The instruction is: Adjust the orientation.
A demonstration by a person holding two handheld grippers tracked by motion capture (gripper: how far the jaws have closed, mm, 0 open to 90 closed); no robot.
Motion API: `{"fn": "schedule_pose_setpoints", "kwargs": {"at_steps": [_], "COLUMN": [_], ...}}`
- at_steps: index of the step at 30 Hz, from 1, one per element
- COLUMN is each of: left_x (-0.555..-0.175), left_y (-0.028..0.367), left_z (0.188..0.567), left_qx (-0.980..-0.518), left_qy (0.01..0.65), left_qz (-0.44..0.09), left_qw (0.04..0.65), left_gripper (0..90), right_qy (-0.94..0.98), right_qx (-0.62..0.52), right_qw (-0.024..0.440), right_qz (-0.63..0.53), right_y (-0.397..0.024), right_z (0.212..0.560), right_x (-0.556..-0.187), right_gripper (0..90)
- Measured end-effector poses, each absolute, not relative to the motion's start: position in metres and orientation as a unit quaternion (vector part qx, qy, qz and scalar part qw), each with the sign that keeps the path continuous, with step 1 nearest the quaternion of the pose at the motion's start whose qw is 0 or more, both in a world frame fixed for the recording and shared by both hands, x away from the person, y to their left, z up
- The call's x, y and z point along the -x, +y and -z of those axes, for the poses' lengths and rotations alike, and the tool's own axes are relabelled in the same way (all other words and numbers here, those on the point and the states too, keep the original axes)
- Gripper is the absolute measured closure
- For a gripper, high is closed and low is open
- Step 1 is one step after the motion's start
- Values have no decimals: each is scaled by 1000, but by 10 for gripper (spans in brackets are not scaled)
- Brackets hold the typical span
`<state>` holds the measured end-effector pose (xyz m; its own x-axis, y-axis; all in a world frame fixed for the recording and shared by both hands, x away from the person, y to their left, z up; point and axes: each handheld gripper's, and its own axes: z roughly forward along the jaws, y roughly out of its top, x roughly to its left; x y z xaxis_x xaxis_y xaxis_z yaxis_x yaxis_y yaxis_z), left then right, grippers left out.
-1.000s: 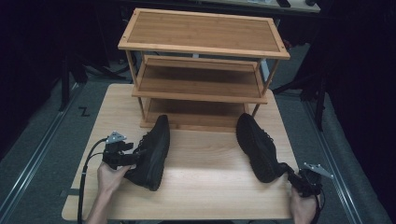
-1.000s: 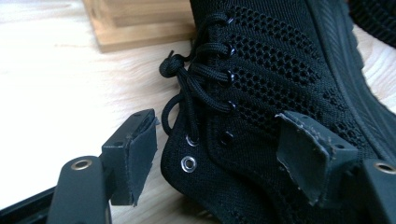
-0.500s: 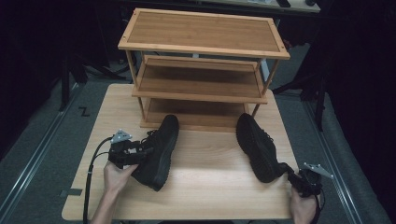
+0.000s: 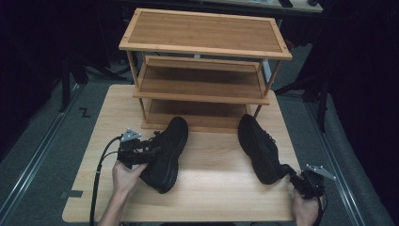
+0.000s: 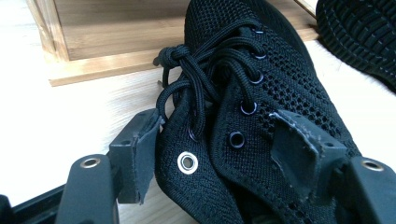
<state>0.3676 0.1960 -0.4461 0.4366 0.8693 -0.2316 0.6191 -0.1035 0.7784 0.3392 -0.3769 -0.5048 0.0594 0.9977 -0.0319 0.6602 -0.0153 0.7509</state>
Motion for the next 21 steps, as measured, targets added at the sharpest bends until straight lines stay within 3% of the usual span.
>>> {"fn": "schedule_pose_setpoints", "kwargs": {"at_steps": [14,21], "left_x": [-372,-378], "left_y": [159,125], "left_z": [437,442], "left_qx": [-730,-745], "left_qy": [520,513], "left_qz": [-143,-116], "left_qw": [420,410], "left_gripper": [385,417], "right_qy": [629,629], "right_qx": [-659,-659], "right_qw": [310,309], "right_qz": [-272,-273], "right_y": [-377,-377], "right_z": [505,505], "right_x": [-339,-339], "right_gripper": [550,549]}}
